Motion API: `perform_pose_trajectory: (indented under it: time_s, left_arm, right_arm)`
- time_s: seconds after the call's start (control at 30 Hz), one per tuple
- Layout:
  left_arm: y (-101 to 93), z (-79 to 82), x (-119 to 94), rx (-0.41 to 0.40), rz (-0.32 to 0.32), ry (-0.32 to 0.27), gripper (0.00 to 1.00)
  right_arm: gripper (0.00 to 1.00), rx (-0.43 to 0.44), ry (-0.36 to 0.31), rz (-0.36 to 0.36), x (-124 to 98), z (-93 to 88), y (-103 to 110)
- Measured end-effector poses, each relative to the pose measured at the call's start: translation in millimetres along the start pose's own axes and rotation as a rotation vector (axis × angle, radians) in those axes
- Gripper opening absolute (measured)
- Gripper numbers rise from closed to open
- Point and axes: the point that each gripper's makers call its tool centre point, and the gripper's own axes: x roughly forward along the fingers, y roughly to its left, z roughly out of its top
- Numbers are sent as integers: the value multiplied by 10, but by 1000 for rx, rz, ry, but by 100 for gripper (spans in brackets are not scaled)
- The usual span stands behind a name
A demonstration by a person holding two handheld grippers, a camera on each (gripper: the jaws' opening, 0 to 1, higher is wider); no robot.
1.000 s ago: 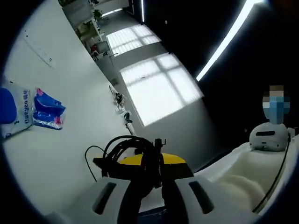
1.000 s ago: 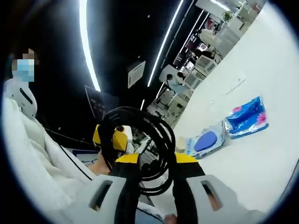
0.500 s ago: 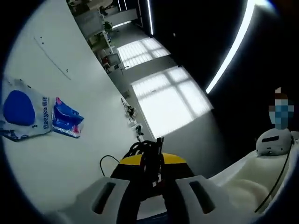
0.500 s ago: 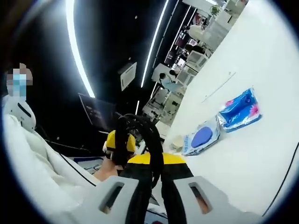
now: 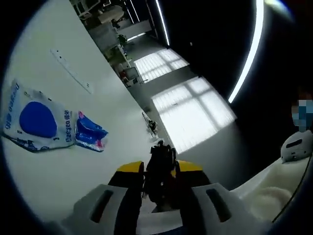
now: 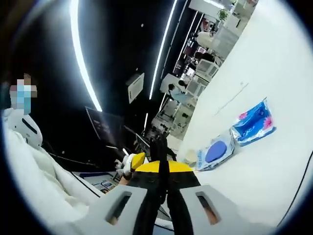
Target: Arrange the tabletop items into an orderly group along one side of the table until the central work area is clear of visible clutter.
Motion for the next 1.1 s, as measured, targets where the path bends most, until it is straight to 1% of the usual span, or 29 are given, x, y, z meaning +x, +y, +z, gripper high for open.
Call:
perform_pose_trajectory:
  time_s: [0.03,0.07,0.1,0.17,0.27,0.3,0.33,0.37,0.4,0.43,0.47,0.5,0.53,0.57,0.6,0.63,0.67,0.7,0.77,0.8,0.87,0.9,0.93,0.97,1.0,1.03,1.1]
  left_arm:
    - [-10,-1,7,-1,-6,-6,37]
    - [-38,-26,19,-16,-23,-2,38]
    - [-44,-78,24,-30,-33,20,37]
    - [-2,-153,34,-21,-17,44,31]
    - [50,-239,29,-19,-7,75,14]
    - [48,-252,29,-26,-14,75,14]
    - [45,-294,27,-74,-14,93,14]
    - [29,-323,31,-104,-20,108,13]
    - [43,-312,41,-97,-17,100,13]
    - [40,-295,44,-102,-17,87,13]
    - [18,-266,53,-129,-26,65,12]
    - [-17,-253,57,-160,-41,56,12]
    - [-31,-229,58,-163,-51,43,11]
    - [-56,-189,62,-170,-65,21,11]
    - [-91,-138,69,-184,-80,-4,11]
    - [-114,-98,70,-191,-90,-24,10]
    - [-139,-55,67,-195,-104,-43,10]
    - [-162,-24,62,-197,-117,-56,10]
    - [-187,27,54,-195,-129,-75,9]
    - [-191,62,45,-183,-127,-86,9]
    - [-218,110,31,-179,-144,-101,9]
    - [-281,163,29,-196,-173,-125,9]
    - [-316,197,26,-209,-191,-139,9]
    - [-376,252,24,-232,-228,-163,9]
    - [-406,281,26,-246,-242,-176,9]
    - [-435,304,30,-254,-257,-186,9]
    - [-502,338,58,-270,-286,-197,9]
  right_arm:
    - [0,-8,5,0,4,-5,1]
    - [0,-15,11,-2,10,-8,10]
    - [0,-9,4,9,7,1,22]
    - [0,10,-13,25,9,28,59]
    - [0,7,-13,24,6,38,65]
    - [0,9,-15,25,4,47,69]
    - [0,9,-17,23,0,56,68]
    - [0,10,-20,23,-3,67,70]
    - [0,2,-20,15,-11,82,79]
    - [0,-13,-19,6,-10,84,67]
    - [1,-102,-20,-40,-10,104,-5]
    - [1,-149,-7,-56,-6,94,-17]
    - [2,-188,4,-64,-2,88,-19]
    - [4,-246,6,-75,7,105,-26]
    - [9,-279,9,-89,12,114,-42]
    - [15,-260,10,-84,21,108,-27]
    - [24,-243,10,-82,24,110,-37]
    - [30,-172,-1,-68,31,108,-29]
    - [38,-72,-25,-54,31,116,-39]
    - [40,-17,-42,-38,24,117,-46]
    - [44,49,-38,-38,19,49,-84]
    - [47,102,-20,-46,20,-27,-123]
    - [50,142,-5,-50,26,-90,-148]
    - [54,171,3,-52,37,-143,-165]
    - [56,212,18,-36,56,-223,-156]
    - [58,247,18,-10,77,-266,-116]
    - [60,304,-3,46,120,-275,-15]
